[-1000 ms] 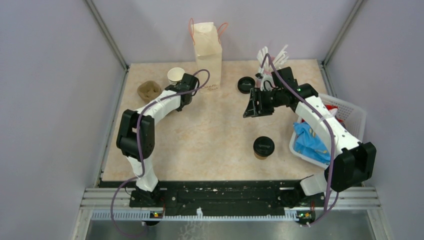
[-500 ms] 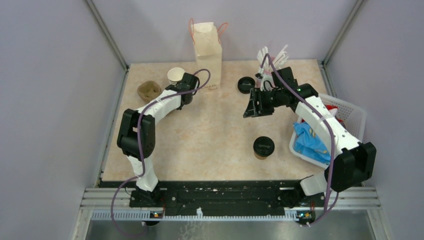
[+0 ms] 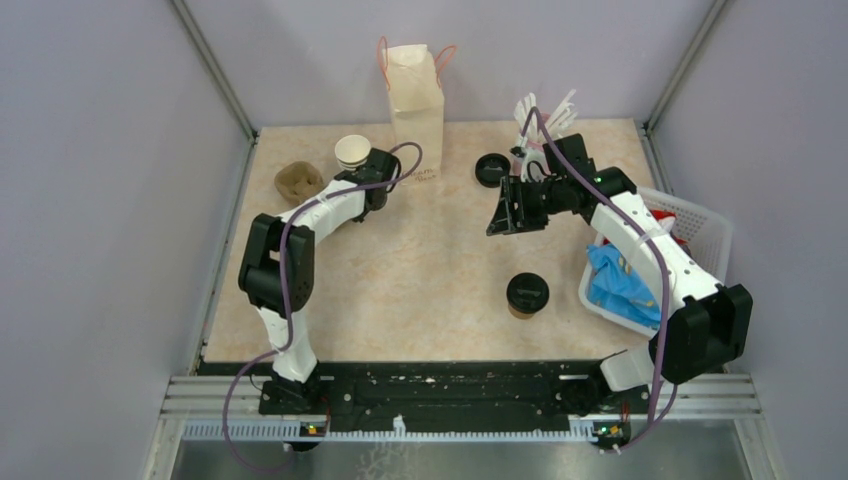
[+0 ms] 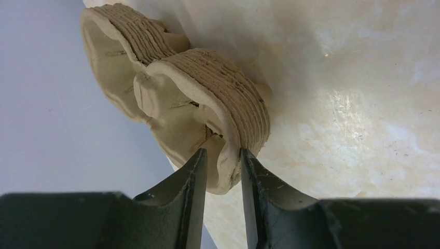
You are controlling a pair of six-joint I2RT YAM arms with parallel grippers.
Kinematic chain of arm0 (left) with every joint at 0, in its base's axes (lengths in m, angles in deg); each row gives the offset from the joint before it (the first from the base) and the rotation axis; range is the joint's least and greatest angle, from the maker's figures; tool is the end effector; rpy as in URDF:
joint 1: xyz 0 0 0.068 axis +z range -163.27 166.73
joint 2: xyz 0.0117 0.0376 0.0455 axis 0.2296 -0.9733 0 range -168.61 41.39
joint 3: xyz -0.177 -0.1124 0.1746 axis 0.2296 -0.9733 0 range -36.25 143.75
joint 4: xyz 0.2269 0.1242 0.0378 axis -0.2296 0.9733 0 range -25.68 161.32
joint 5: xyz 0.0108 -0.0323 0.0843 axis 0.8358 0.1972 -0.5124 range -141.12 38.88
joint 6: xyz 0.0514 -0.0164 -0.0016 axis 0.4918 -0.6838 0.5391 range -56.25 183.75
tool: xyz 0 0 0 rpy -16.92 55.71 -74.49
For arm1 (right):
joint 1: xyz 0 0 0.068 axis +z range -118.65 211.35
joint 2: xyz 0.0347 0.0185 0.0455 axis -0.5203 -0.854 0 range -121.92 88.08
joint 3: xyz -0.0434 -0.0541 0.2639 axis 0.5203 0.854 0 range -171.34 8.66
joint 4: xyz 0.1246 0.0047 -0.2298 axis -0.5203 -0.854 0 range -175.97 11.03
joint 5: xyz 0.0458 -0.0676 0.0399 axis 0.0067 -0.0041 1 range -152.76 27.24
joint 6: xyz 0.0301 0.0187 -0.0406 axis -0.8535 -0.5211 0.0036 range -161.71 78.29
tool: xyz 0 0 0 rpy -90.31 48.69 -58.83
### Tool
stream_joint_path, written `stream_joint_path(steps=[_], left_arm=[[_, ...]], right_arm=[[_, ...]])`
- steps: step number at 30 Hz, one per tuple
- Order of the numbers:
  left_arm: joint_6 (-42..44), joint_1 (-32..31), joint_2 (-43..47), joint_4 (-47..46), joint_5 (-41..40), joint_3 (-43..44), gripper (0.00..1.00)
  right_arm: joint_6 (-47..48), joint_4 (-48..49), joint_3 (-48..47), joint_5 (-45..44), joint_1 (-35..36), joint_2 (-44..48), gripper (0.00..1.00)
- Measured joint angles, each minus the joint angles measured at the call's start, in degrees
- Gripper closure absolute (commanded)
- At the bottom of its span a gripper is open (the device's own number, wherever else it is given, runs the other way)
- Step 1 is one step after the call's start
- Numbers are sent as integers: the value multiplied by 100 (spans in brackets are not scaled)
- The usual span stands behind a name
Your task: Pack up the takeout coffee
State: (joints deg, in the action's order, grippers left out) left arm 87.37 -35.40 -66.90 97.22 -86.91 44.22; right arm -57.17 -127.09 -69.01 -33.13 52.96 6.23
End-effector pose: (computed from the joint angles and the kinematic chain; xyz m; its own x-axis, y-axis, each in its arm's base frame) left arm 0.3764 -0.1306 0.2132 -0.7241 0.6452 -0.2437 0.3609 0.6555 0.6634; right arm 0.2681 0.1251 0.3339 -0.8693 -0.0951 -0.4851 -0.3833 0.7493 0.5400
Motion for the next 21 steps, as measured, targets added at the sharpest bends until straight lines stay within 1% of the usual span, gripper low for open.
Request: stream_joint_path(steps=[7, 19, 21], left_arm=[[13, -9, -103, -15, -192, 28, 69], [37, -9, -101, -234, -664, 33, 72], [35, -9, -101, -302, -772, 31, 74]], right_arm=[[2, 0, 0, 2, 0, 0, 51], [4, 0, 0, 2, 0, 0, 51], [4, 2, 0, 2, 0, 0, 51]])
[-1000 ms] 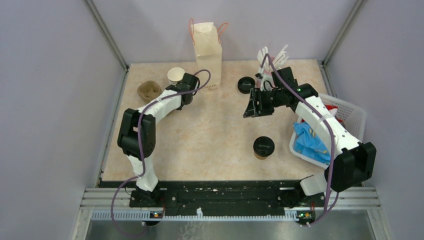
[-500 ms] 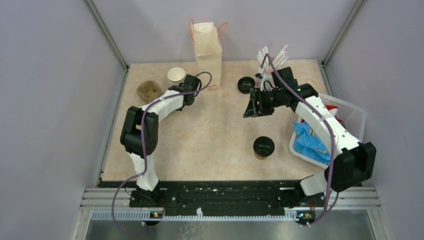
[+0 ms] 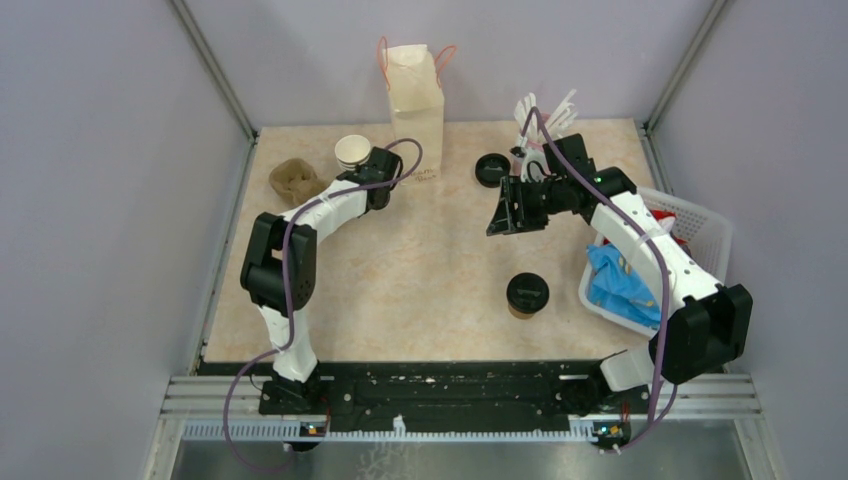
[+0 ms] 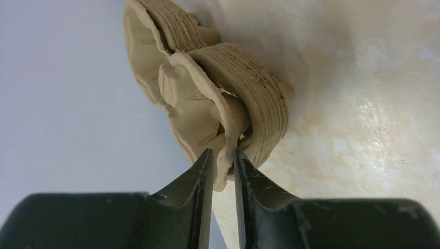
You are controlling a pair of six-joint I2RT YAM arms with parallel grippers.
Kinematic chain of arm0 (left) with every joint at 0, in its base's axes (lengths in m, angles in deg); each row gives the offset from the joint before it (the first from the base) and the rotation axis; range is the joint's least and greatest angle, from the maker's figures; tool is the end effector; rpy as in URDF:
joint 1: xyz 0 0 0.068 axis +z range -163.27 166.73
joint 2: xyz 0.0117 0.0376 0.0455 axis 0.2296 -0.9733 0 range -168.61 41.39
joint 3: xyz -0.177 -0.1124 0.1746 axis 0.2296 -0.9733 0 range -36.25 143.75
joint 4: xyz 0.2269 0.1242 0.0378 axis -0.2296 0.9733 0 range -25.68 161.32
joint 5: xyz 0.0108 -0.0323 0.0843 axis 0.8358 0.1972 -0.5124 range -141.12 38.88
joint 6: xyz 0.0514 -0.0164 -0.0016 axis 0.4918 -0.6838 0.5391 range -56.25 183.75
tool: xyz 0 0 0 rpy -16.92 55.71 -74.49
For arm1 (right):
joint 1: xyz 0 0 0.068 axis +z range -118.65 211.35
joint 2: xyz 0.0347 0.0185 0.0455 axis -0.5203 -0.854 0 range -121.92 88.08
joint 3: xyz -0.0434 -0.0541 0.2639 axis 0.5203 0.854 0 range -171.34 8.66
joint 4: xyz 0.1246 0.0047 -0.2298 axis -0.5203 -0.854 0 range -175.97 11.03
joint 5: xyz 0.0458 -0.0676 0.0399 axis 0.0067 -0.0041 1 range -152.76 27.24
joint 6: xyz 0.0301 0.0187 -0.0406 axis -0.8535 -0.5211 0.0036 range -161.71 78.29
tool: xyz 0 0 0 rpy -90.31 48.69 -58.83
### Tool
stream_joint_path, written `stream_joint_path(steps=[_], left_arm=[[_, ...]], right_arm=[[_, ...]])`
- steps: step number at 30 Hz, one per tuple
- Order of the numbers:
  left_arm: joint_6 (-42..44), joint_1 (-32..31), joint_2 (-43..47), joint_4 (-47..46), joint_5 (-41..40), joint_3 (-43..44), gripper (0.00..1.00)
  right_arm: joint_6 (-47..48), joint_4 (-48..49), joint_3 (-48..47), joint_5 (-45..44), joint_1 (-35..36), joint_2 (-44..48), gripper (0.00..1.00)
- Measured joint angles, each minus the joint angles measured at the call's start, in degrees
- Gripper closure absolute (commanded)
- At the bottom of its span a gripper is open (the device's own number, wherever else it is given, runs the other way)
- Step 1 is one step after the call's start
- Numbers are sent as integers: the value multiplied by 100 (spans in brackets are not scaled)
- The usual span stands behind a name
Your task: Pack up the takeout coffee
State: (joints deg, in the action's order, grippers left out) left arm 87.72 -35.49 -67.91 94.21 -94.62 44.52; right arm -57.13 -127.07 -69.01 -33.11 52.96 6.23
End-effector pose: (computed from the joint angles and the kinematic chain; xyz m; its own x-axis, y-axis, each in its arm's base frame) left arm 0.3828 -0.1299 0.2133 -0.7449 0.6224 -0.2402 0.2660 0.6073 0.7486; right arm 0.2681 0.1251 0.3339 -0.8689 -0.0956 -0.4857 -0.3842 0.7490 0.5398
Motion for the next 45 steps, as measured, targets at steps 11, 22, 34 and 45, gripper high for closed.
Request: stream_joint_path(steps=[11, 22, 34, 45], left_arm=[[-138, 0, -33, -289, -514, -184, 75], [4, 0, -48, -726, -1154, -245, 66], [-313, 149, -50, -103, -920, 431, 71], [-667, 188, -116, 428, -426, 431, 57]], right_arm=[[31, -2, 0, 0, 0, 0, 52], [37, -2, 0, 0, 0, 0, 52], [37, -2, 0, 0, 0, 0, 52], [39, 0, 0, 0, 0, 0, 52]])
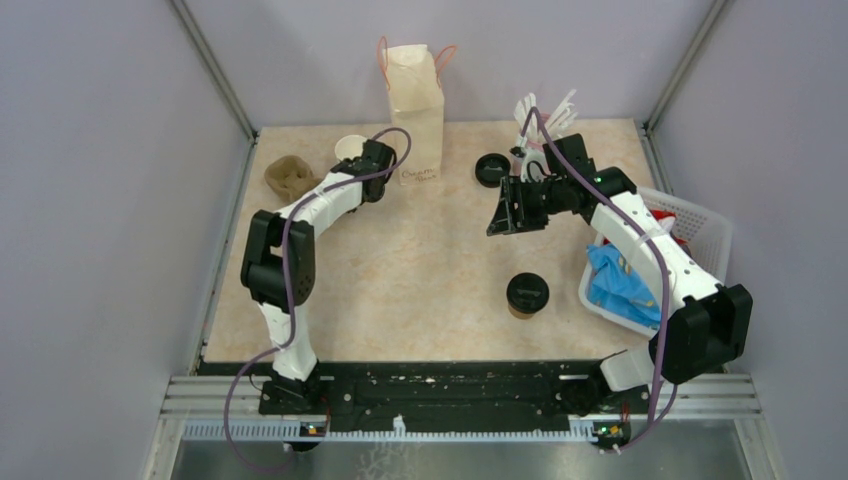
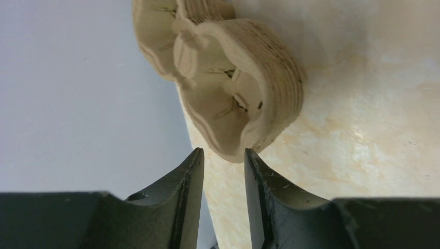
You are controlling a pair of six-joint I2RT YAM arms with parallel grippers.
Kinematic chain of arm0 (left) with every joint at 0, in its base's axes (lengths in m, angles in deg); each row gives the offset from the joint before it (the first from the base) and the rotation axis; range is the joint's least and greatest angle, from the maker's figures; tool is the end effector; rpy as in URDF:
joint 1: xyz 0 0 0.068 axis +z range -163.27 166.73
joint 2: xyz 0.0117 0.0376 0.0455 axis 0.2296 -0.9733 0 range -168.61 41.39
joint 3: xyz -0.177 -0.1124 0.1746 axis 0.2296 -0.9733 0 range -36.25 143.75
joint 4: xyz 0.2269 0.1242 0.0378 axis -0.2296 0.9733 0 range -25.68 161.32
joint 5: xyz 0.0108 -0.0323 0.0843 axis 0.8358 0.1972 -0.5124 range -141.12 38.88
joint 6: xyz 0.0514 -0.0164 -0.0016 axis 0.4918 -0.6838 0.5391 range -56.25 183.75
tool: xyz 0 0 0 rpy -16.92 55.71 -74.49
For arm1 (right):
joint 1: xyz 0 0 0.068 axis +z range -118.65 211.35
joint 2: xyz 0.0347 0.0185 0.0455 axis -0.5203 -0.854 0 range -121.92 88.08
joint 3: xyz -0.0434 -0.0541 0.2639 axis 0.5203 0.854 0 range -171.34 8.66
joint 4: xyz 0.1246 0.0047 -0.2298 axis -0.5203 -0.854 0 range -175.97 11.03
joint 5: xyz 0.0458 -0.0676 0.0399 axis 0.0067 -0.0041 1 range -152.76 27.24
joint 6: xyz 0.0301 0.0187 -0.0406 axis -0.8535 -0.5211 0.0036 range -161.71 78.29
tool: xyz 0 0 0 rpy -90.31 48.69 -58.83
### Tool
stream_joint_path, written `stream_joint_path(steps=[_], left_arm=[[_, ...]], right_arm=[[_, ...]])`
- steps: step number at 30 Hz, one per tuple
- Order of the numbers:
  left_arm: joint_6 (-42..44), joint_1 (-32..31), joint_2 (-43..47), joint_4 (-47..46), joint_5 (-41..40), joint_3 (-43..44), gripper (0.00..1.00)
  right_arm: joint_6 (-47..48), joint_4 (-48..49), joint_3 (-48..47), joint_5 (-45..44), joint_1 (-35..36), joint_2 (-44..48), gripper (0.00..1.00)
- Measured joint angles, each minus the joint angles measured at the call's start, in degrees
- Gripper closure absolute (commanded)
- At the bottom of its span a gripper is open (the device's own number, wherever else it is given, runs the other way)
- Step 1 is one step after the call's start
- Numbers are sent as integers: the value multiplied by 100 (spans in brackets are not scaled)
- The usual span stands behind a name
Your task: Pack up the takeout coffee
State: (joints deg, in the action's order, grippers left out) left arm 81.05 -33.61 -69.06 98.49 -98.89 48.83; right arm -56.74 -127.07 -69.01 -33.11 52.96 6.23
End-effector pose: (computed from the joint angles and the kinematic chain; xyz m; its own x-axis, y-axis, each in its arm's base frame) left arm 0.3927 -0.1174 0.2257 -0.8070 0.5121 -0.2942 0.1273 0.6371 0.7602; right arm 0.2681 0.1251 0.3339 -0.8662 -0.1007 -0.4894 -0.3901 0.7483 0.5365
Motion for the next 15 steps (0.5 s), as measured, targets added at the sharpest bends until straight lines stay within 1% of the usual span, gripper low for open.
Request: stream_joint_path(steps=[4, 15], left_arm=[[-111, 0, -57, 138, 221, -11, 55], [-118, 39, -293, 190, 271, -42, 60]], right_arm=[[-2, 0, 0, 2, 0, 0, 52], [0, 2, 0, 2, 0, 0, 52]])
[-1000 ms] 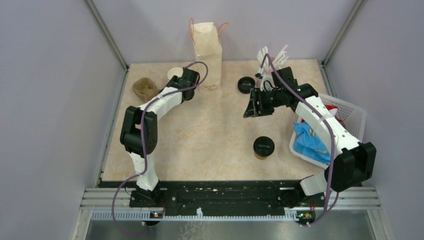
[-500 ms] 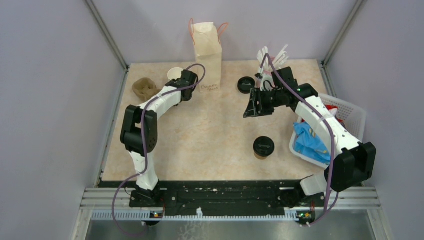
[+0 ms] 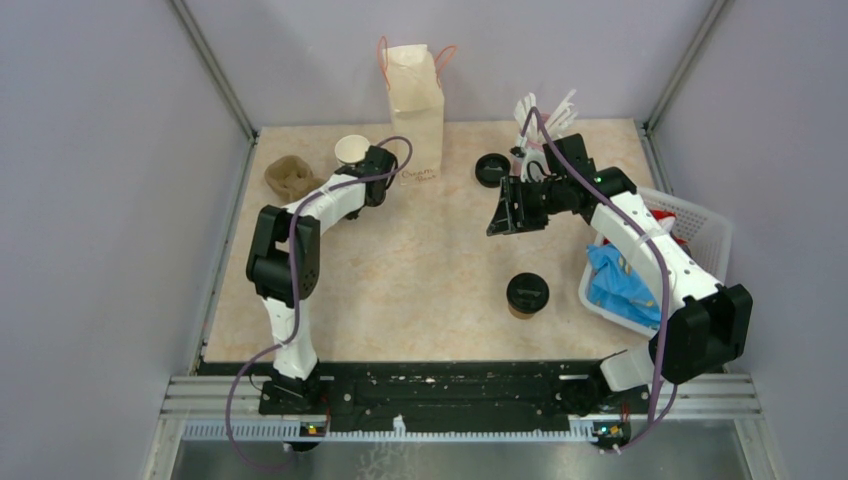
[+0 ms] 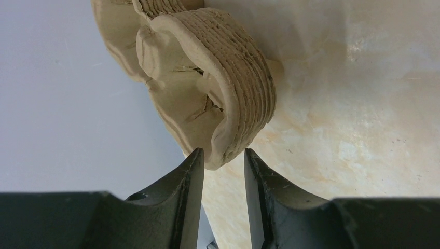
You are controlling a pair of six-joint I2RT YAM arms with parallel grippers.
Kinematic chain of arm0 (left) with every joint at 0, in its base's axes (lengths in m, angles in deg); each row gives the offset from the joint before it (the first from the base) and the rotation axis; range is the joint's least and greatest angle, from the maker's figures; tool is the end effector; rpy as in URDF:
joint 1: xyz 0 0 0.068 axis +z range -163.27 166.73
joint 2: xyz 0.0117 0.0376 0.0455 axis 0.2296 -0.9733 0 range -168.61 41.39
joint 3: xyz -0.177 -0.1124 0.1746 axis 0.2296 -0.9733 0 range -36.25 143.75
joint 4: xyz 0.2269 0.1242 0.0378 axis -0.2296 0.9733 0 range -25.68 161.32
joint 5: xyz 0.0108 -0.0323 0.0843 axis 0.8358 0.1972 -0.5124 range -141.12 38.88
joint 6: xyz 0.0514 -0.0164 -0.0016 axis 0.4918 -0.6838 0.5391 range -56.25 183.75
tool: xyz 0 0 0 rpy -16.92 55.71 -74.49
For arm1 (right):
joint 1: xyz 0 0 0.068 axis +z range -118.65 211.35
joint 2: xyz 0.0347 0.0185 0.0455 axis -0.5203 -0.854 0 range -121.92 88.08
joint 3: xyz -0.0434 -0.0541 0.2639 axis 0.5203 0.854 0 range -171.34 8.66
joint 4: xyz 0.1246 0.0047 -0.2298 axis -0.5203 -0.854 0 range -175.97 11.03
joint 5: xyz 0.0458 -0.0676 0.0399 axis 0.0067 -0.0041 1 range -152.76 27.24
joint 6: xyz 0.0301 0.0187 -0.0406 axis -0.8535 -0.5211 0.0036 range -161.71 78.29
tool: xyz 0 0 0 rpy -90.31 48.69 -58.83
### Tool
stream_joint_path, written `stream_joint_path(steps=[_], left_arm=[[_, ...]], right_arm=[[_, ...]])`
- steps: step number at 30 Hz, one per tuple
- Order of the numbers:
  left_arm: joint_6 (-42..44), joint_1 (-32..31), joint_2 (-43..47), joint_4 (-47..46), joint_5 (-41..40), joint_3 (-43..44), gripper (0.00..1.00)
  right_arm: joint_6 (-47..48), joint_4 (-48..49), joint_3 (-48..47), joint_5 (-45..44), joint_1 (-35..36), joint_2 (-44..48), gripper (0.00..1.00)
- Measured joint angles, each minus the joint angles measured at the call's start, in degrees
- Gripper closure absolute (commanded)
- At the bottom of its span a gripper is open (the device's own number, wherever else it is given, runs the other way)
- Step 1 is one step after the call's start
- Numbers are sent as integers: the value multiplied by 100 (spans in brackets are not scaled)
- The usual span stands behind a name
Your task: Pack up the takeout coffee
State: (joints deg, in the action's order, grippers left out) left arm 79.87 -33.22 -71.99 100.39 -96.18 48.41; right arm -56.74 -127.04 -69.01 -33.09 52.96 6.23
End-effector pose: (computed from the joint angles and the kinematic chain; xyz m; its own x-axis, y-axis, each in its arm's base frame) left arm 0.3947 -0.1164 0.2010 -0.8289 0.5094 -0.2313 0.1953 0.6510 0.7336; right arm 0.2682 0.1252 0.3339 -0.8660 -0.1007 -0.4898 -0.3905 0.7480 0.5367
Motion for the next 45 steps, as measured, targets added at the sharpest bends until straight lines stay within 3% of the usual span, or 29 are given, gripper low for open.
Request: stream_joint_path(steps=[15, 27, 45], left_arm=[[28, 76, -66, -52, -214, -24, 63], [35, 76, 4, -48, -173, -50, 55], [92, 101, 63, -66, -234, -79, 66]], right_arm=[[0, 0, 0, 0, 0, 0, 52], [2, 0, 0, 0, 0, 0, 52], [7, -2, 0, 2, 0, -2, 52]])
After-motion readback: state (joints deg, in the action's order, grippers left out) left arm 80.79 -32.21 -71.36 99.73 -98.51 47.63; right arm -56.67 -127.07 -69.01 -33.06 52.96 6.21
